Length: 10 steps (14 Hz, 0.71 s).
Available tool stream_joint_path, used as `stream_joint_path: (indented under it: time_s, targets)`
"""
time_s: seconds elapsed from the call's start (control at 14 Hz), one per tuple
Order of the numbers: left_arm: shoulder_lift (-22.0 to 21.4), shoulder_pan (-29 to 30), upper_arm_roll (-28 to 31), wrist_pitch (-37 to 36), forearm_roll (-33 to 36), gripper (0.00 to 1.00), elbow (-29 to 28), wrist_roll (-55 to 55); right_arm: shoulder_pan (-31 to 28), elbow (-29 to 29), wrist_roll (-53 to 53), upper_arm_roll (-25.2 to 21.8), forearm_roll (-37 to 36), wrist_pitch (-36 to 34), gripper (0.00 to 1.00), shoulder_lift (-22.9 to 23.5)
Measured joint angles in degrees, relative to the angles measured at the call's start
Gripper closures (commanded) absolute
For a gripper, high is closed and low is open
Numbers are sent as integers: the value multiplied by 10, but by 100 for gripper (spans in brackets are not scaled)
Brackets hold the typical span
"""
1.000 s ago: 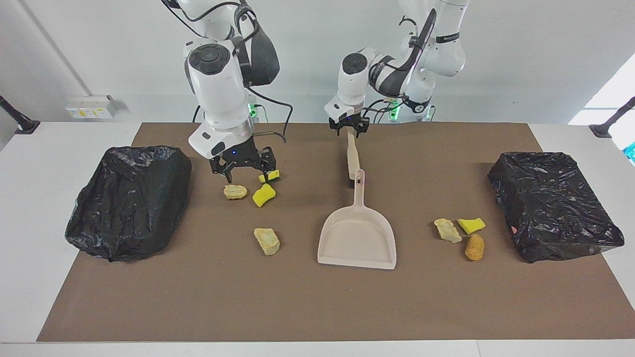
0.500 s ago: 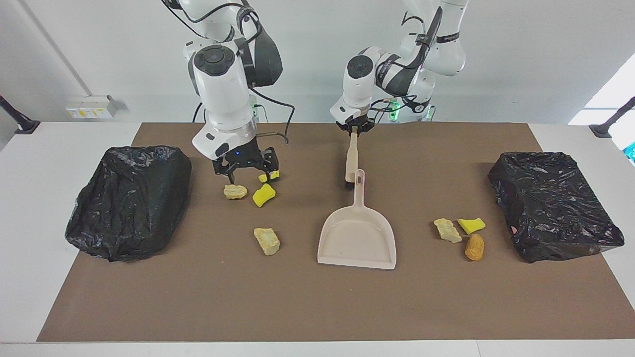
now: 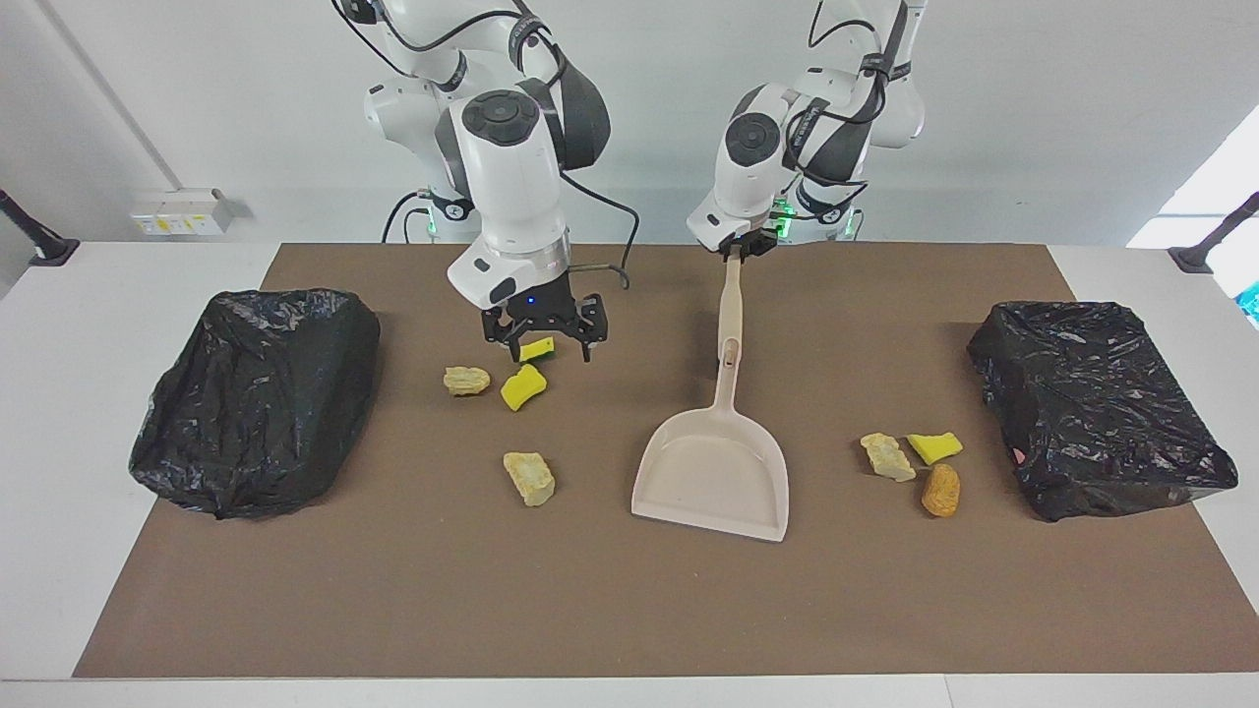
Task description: Sweep and dump trash in bin
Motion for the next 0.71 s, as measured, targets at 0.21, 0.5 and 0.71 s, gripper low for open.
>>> stream_joint_path:
  time_s: [0.21,0.5,0.71]
  targets:
    - [-62,73,2,-68,3,100,5,71,22,-1,51,0,0,34,0,17]
    - [-103,176,3,-92,47,100,5,125,60,-1,112,1,0,65,0,38]
    - [-100,231,3,-81,77,100,8,136,82,-2,168,1,0,92,0,50]
